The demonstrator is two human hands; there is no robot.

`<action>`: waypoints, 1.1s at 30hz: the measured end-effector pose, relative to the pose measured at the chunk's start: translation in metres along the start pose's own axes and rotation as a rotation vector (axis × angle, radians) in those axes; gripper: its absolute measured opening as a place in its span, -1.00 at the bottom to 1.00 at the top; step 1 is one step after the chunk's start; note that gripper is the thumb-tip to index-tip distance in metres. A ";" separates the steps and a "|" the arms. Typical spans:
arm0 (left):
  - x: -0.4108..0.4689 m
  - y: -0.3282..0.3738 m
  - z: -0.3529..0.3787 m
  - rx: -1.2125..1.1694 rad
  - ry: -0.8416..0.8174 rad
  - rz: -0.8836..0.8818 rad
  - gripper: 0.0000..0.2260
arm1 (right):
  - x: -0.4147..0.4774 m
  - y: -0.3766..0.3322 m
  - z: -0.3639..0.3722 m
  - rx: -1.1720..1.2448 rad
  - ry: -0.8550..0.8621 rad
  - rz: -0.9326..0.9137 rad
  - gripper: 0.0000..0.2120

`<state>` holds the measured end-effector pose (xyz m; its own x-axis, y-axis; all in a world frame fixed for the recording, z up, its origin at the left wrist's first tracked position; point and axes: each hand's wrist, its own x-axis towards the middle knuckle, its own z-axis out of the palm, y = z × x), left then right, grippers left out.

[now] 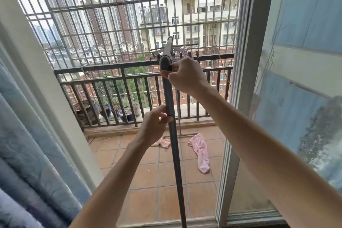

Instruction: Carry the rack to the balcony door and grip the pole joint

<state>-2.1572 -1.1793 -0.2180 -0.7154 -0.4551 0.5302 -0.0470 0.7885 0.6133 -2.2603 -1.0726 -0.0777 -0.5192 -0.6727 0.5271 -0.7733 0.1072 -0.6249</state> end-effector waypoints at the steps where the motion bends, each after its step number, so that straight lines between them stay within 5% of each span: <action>1: 0.004 -0.001 0.001 0.001 -0.001 -0.006 -0.74 | 0.004 0.001 0.000 -0.007 -0.001 0.008 -0.73; 33: 0.084 -0.046 0.016 0.058 0.003 -0.018 -0.82 | 0.076 0.020 0.034 -0.246 0.041 0.165 -0.65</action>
<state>-2.2263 -1.2472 -0.2107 -0.7123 -0.4700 0.5213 -0.0997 0.8029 0.5878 -2.3034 -1.1462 -0.0695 -0.6554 -0.6021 0.4560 -0.7397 0.3898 -0.5485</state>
